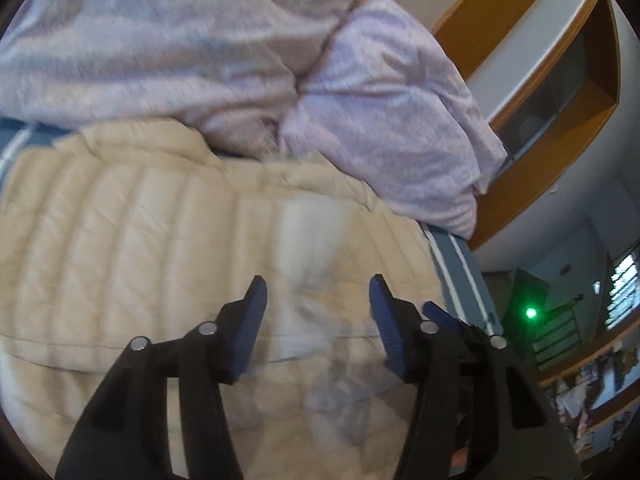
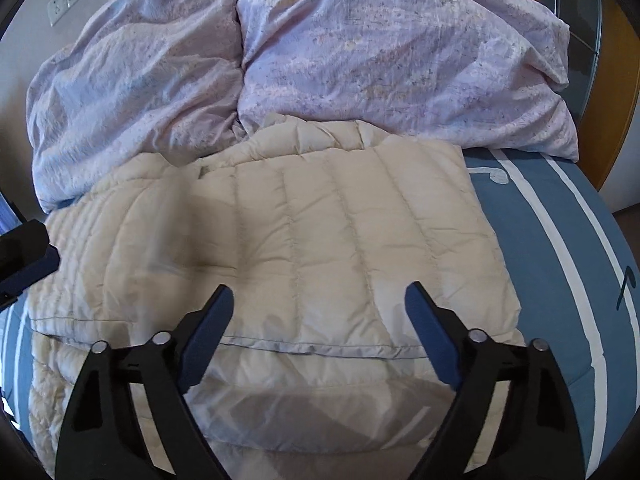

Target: Fold large clothes

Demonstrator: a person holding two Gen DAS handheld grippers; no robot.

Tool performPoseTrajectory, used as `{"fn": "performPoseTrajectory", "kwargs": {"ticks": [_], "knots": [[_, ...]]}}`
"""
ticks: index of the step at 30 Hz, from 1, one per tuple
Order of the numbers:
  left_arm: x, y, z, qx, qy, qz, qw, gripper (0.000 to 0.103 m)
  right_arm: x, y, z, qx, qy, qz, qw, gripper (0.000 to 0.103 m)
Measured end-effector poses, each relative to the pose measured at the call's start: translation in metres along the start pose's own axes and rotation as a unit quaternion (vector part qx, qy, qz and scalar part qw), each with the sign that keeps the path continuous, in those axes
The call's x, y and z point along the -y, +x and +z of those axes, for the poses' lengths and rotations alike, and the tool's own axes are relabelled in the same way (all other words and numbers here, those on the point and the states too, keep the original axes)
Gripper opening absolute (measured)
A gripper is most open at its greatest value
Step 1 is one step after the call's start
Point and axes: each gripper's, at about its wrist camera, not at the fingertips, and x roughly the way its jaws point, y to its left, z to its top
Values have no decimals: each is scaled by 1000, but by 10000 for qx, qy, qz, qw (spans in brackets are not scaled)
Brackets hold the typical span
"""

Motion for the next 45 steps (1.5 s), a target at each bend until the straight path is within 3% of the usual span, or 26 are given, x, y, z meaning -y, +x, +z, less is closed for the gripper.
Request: {"fn": "performPoseTrajectory", "kwargs": {"ticks": [7, 13, 17, 24, 35, 40, 42, 44, 45], "knots": [[-45, -23, 9, 121, 8, 1048, 9944, 56, -26, -14, 6, 212, -48, 408, 9989, 56], [-72, -19, 9, 3, 19, 1511, 9885, 56, -61, -5, 11, 184, -285, 729, 9968, 37], [-80, -8, 9, -77, 81, 1724, 9850, 57, -71, 8, 11, 83, -301, 789, 9964, 34], [-90, 11, 2, -225, 245, 1974, 9798, 63, -59, 51, -4, -476, -153, 354, 9981, 28], [-94, 34, -7, -283, 542, 2119, 9754, 66, -51, 62, -8, -544, 9, 152, 9984, 27], [-95, 40, -6, -288, 562, 2208, 9733, 67, -50, 62, -6, -568, 4, 272, 9980, 31], [-94, 32, -7, -312, 521, 2140, 9749, 69, -44, 57, -3, -688, 88, 555, 9960, 45], [-95, 15, -12, -268, 476, 2000, 9783, 72, -37, 45, -1, -684, 201, 792, 9943, 80], [-95, 9, -13, -257, 473, 1978, 9788, 73, -33, 32, -1, -570, 216, 806, 9949, 85]]}}
